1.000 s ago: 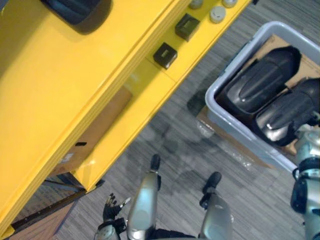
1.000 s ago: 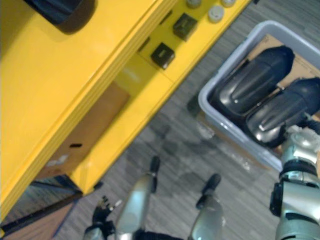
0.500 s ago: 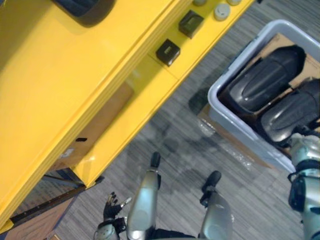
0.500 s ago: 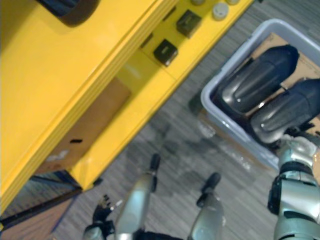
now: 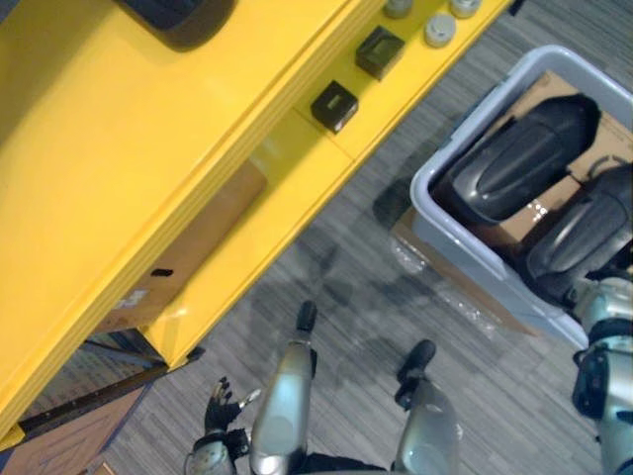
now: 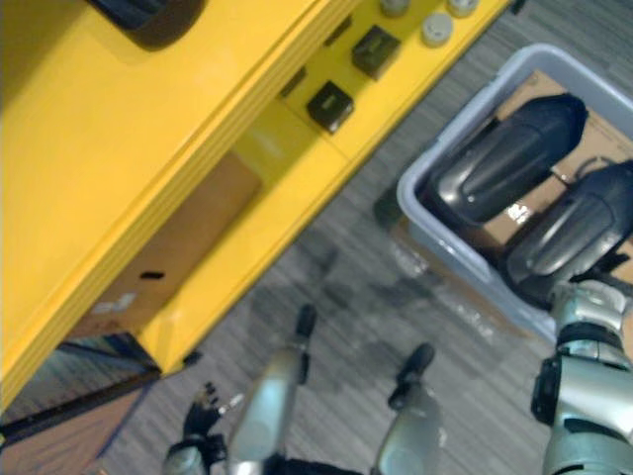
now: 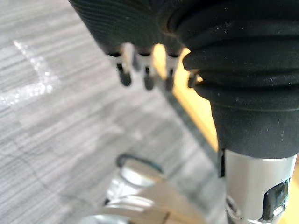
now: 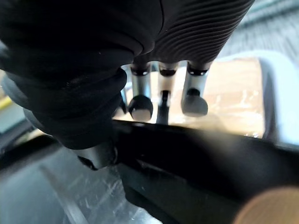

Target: Walk over and take plastic housings, then place them on the shelf

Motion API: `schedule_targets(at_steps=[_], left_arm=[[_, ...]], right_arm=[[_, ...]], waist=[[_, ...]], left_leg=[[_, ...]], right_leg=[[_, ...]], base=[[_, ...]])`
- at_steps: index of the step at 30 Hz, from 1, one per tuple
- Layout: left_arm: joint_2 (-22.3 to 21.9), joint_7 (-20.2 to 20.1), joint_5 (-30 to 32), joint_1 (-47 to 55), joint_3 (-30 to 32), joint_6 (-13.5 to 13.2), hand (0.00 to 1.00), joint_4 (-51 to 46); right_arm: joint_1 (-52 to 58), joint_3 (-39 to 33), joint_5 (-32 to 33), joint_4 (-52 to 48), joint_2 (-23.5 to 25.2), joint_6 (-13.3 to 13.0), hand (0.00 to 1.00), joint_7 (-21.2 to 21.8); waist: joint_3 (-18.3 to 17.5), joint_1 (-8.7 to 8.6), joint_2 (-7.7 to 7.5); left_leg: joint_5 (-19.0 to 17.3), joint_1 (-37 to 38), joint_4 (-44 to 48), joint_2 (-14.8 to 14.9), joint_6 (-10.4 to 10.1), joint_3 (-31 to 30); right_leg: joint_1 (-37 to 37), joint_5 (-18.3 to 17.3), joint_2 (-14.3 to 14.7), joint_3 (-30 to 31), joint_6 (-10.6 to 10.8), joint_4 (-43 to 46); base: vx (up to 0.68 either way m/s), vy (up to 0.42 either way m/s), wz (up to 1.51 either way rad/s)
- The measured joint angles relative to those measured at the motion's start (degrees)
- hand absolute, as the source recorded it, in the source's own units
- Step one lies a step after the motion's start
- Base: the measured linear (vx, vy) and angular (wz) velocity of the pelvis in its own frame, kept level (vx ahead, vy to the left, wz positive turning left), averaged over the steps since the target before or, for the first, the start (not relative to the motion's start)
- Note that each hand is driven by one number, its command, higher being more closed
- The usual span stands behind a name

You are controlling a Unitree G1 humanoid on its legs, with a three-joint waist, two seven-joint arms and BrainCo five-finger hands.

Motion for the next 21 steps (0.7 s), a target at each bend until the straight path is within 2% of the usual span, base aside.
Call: schedule_targets(at_steps=[2, 5, 7, 10, 12, 14, 17, 21], left_arm=[[0.4, 0.4, 1.2, 0.0, 0.0, -1.0, 0.00, -4.3], [0.1, 1.4, 3.7, -0.4, -0.3, -1.1, 0.00, -11.5], [0.1, 2.3, 6.4, -2.0, -2.1, -0.8, 0.00, -14.4], [0.5, 3.5, 9.7, -5.6, -1.6, 0.9, 0.00, -17.1], [1.0, 4.6, 11.1, -7.7, -1.0, 1.9, 0.00, -17.1], [2.5, 5.1, 11.4, -9.5, -0.8, 4.1, 0.00, -16.7], [2.7, 6.3, 15.0, -12.0, 1.0, 5.7, 0.00, -11.6], [3.4, 11.6, 22.9, -14.7, 3.3, 6.6, 0.00, -6.6]], right_arm=[[-0.4, -0.1, -2.2, 0.3, -0.1, 0.0, 1.00, 0.0], [-1.1, 0.0, -5.1, 0.5, 0.0, -0.4, 1.00, -0.1], [-1.7, 0.5, -7.9, 0.4, 0.3, -1.4, 1.00, -0.1], [-1.7, 2.2, -10.0, -0.6, 0.8, -2.2, 1.00, -0.1], [-1.1, 2.8, -11.2, -2.4, 0.9, -2.3, 1.00, 0.0], [1.2, 5.1, -13.4, -6.7, 1.0, -2.6, 1.00, 0.1], [3.8, 6.5, -15.4, -12.9, 1.5, -2.8, 1.00, 0.0], [7.6, 8.9, -15.6, -20.2, 2.1, -3.6, 1.00, -1.8]], waist=[[0.0, -0.15, -0.06], [-0.1, -0.83, -0.17], [-0.2, -1.69, -0.40], [-0.1, -2.86, -1.77], [-0.1, -3.21, -3.31], [-0.2, -3.54, -5.64], [-0.7, -5.62, -7.68], [-1.7, -6.32, -9.71]], left_leg=[[0.0, 0.0, 0.0, 0.0, 0.0, 0.0], [0.0, 0.0, 0.0, 0.0, 0.0, 0.0], [0.0, 0.0, 0.1, 0.1, 0.0, 0.3], [-0.1, 0.1, 0.1, 1.4, -0.1, 1.3], [-0.2, 0.5, 0.1, 2.3, -0.3, 2.6], [-0.8, 2.1, -0.1, 3.7, -0.8, 4.4], [-0.8, 3.9, -1.4, 4.9, -1.1, 5.7], [-0.3, 7.0, -4.2, 6.2, -1.7, 8.2]], right_leg=[[0.1, 0.1, 0.0, 0.0, 0.0, -0.1], [0.4, 0.3, 0.2, 0.0, 0.2, -0.7], [0.7, 0.8, 0.5, 0.1, 0.2, -1.6], [1.0, 2.5, 1.7, 0.9, -0.1, -3.6], [1.0, 3.2, 2.7, 1.9, -0.6, -4.8], [1.4, 3.6, 4.0, 3.7, -1.0, -5.5], [2.2, 3.8, 5.1, 4.6, -1.5, -6.6], [3.2, 4.2, 6.5, 6.6, -1.9, -8.4]], base=[[0.00, 0.000, 0.00], [0.00, 0.000, 0.00], [0.00, -0.001, -0.06], [0.01, -0.023, -0.21], [0.01, -0.032, -0.33], [0.02, -0.045, -0.48], [0.01, -0.044, -0.26], [0.03, -0.033, -0.34]])
